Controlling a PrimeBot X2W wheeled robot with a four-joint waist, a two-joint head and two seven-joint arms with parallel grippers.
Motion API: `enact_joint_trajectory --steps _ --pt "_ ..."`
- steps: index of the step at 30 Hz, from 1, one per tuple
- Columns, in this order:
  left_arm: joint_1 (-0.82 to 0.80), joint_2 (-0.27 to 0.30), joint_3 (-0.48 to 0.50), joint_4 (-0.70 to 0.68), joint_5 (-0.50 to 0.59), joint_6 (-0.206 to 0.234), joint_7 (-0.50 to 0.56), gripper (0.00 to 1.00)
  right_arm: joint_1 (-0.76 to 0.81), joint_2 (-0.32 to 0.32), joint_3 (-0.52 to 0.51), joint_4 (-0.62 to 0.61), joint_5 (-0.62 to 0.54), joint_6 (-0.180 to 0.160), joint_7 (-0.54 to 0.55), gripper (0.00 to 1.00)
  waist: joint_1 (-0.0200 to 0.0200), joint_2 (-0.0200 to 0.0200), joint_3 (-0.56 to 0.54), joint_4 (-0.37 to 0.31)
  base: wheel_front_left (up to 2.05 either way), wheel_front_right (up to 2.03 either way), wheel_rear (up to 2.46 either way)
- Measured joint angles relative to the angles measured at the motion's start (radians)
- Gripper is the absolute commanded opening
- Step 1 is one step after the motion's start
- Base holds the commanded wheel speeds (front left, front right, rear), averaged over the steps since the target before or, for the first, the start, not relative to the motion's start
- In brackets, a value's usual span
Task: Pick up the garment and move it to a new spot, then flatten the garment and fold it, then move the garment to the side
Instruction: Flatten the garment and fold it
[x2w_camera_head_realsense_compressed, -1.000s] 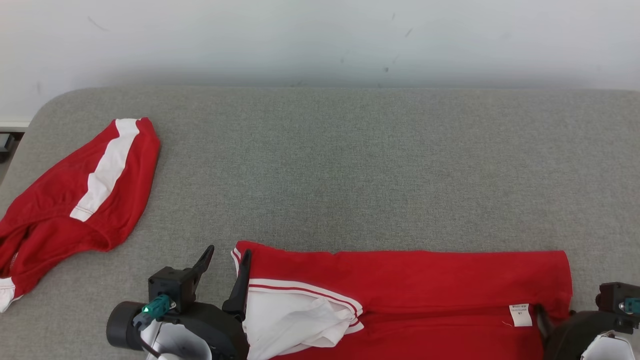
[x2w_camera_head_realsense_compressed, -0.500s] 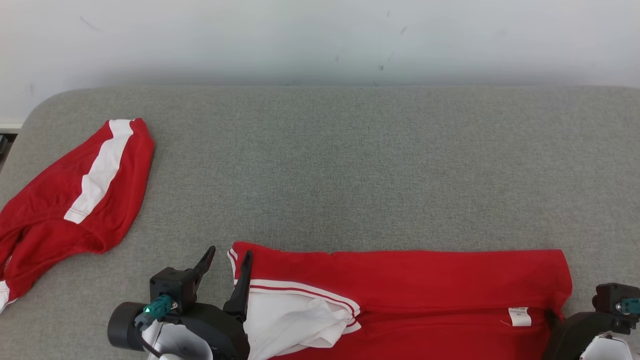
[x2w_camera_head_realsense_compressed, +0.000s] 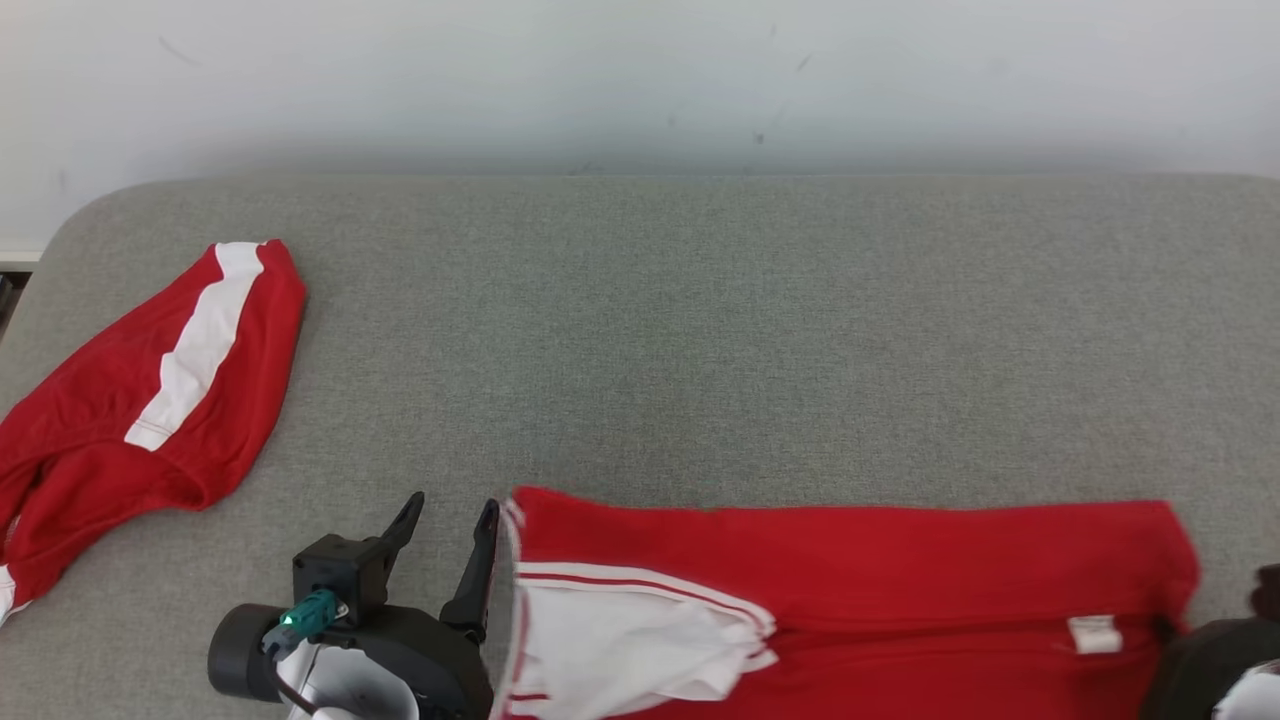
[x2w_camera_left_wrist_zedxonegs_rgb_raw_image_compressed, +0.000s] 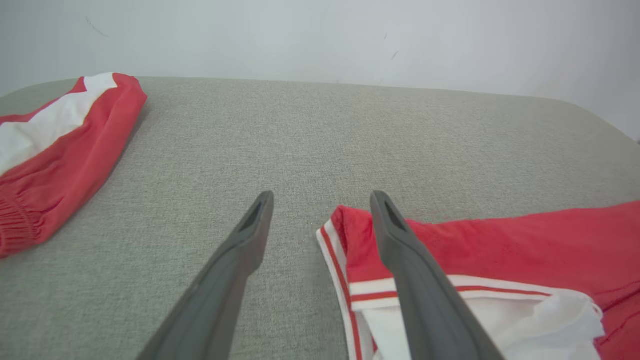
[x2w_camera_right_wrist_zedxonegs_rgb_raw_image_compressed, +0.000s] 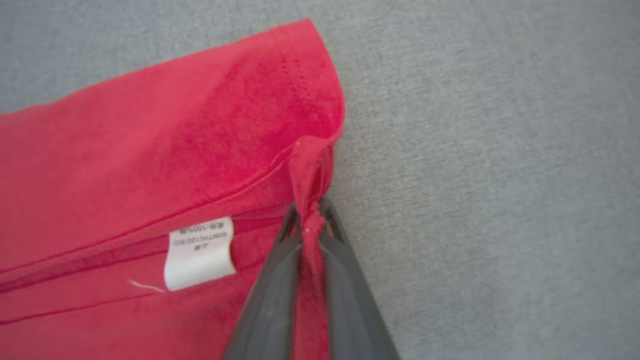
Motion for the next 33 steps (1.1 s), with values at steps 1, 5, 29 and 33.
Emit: enact_joint_trajectory --steps 1,5,29,33 --pt "0.000 0.002 0.002 0.000 0.000 0.000 0.000 1.00 -0.002 -0.012 -0.015 -0.002 0.000 -0.003 0.000 0.00 0.0000 0.0000 0.000 -0.002 0.00 0.00 0.00" --pt "0.000 0.005 0.000 0.000 0.000 0.000 0.000 1.00 -0.013 -0.056 -0.082 -0.017 0.011 -0.018 -0.008 0.00 0.0000 0.0001 0.000 -0.008 0.00 0.00 0.00" --pt "0.000 -0.007 -0.029 0.021 -0.003 -0.010 0.001 1.00 -0.024 0.009 0.192 -0.224 -0.069 0.049 0.074 0.00 0.0000 0.0001 -0.011 -0.008 0.00 0.00 0.00" --pt "0.000 -0.005 -0.028 0.022 -0.003 -0.010 0.001 1.00 -0.053 0.045 0.291 -0.238 -0.088 0.081 0.101 0.00 -0.0001 0.0000 -0.017 -0.002 0.00 0.00 0.00"
